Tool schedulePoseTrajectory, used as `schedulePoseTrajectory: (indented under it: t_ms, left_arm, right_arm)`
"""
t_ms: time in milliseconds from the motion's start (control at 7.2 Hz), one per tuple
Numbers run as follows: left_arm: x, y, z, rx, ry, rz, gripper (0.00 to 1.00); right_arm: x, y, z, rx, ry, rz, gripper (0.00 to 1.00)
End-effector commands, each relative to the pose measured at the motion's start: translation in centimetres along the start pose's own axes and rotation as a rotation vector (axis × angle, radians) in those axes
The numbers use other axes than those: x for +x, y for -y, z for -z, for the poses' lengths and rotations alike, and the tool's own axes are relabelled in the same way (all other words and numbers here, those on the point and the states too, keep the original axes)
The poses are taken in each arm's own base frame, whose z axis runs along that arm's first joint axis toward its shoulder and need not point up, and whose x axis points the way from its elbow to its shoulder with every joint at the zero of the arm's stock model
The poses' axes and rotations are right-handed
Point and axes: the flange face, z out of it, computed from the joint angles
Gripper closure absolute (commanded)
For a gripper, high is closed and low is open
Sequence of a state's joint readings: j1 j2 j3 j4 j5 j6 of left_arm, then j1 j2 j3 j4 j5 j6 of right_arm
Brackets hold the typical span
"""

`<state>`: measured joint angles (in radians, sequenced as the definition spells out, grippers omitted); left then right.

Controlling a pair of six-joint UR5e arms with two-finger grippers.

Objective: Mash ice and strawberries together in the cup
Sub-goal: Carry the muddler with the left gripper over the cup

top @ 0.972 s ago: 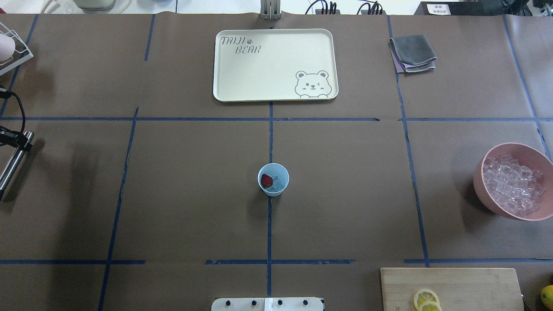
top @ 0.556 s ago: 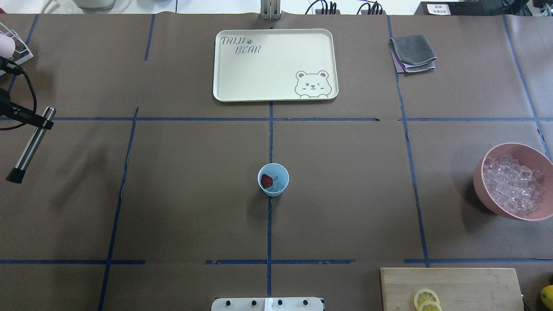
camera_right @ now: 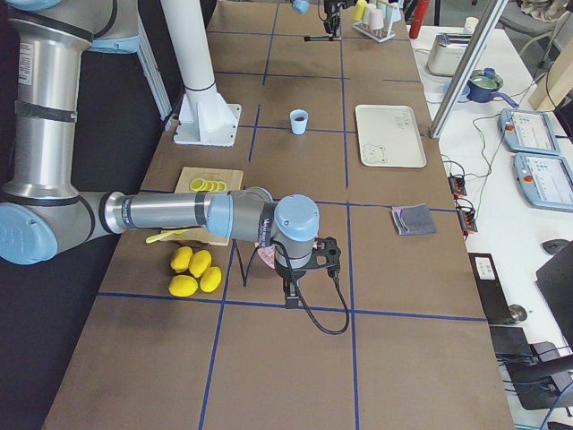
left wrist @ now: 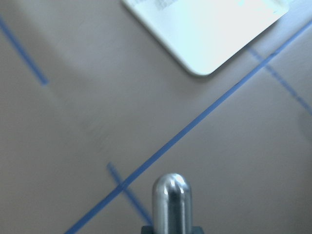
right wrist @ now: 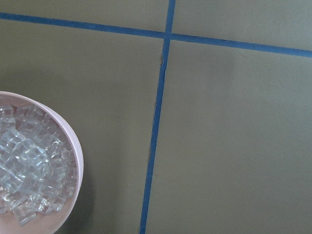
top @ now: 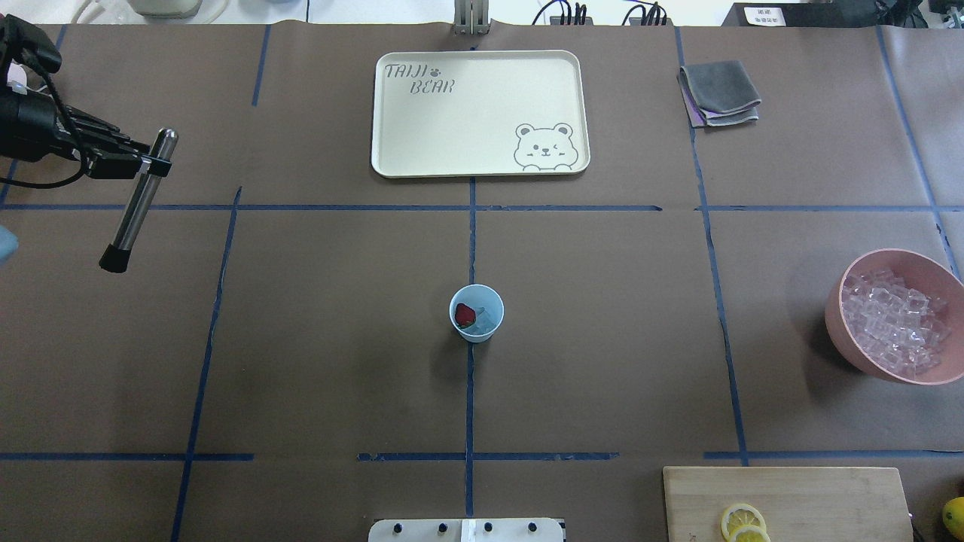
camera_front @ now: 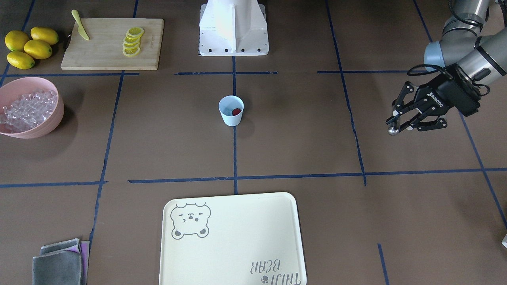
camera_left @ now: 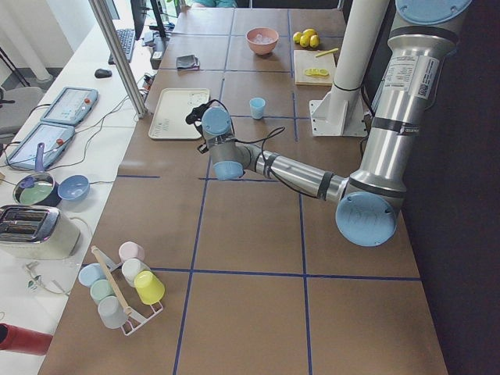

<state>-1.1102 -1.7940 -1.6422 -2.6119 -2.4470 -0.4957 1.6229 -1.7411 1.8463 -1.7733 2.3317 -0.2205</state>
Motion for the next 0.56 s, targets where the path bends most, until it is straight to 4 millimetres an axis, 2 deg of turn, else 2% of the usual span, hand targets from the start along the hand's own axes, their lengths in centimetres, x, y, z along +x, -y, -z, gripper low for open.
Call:
schedulePoseTrajectory:
  t_ms: [0,139,278,417]
  left_arm:
    - [4.5,3.5,-1.7,0.101,-0.114,-0.117,1.0]
    - [7.1,4.2,-3.4,0.134,-0.171,-0.187,1.0]
    - [10.0,3.8,-5.9,0.243,-0.203,-0.282,1.0]
    - [13.5,2.2,-9.7,0.354,-0.222,-0.356,1.0]
  right_arm:
    - [-0.1,0.0,0.1,0.002,0.0,0.003,0.0]
    - [-0.1,0.0,0.1,0.003,-0.001,0.006,0.0]
    - [-0.2,0.0,0.2,0.005,-0.001,0.008,0.0]
    - [-0.2,0.0,0.2,0.005,-0.001,0.008,0.0]
